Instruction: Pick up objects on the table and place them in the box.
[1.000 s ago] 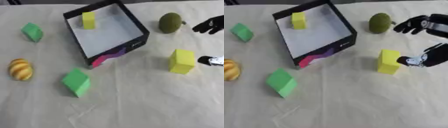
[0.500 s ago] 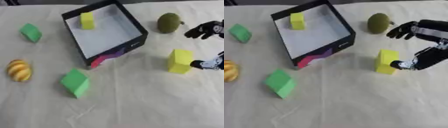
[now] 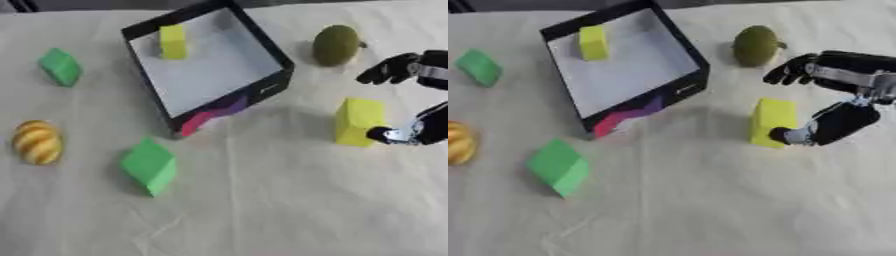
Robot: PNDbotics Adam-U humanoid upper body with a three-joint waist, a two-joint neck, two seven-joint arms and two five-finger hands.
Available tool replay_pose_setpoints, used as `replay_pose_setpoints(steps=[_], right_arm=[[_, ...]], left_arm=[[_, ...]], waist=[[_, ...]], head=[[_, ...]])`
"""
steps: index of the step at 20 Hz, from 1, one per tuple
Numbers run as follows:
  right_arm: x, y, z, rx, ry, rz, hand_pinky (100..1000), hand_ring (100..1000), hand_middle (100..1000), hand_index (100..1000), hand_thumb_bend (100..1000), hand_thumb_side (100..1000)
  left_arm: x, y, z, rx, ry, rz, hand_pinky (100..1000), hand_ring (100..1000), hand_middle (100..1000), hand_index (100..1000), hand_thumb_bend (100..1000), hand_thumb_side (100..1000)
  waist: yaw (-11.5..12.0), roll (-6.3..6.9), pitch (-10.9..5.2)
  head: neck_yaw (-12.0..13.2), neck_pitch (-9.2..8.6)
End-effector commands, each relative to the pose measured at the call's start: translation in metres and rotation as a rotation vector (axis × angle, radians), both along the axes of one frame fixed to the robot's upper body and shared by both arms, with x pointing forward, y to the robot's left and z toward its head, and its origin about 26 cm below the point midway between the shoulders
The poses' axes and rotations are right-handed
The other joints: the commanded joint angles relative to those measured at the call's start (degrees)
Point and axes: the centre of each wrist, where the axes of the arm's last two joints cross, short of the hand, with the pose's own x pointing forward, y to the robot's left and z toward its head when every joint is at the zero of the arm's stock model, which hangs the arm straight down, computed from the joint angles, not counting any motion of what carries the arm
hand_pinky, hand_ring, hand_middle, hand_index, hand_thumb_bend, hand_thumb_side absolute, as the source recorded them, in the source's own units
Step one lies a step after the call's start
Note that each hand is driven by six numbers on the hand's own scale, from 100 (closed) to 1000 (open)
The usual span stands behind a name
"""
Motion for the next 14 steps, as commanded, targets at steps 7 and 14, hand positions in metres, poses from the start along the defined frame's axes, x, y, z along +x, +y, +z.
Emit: replay_pose_setpoints(steps=[7, 14], right_arm=[[0.019, -0.012, -0.010, -0.082, -0.017, -0.052, 887, 888, 857, 911, 443, 404], [0.036, -0.021, -0.027, -0.067, 0.062, -0.082, 885, 885, 856, 913, 440, 349]], left_arm=[[-0.001, 0.001, 0.007, 0.020, -0.014, -0.003, 698, 621, 687, 729, 364, 605], [-0.001, 0.001, 0.006, 0.023, -0.015, 0.001, 698, 620, 682, 722, 364, 604]], waist=[[-0.12, 0.54, -1.31], [-0.16, 0.65, -1.25]], head=[[-0.01, -0.60], [-0.04, -0.29]])
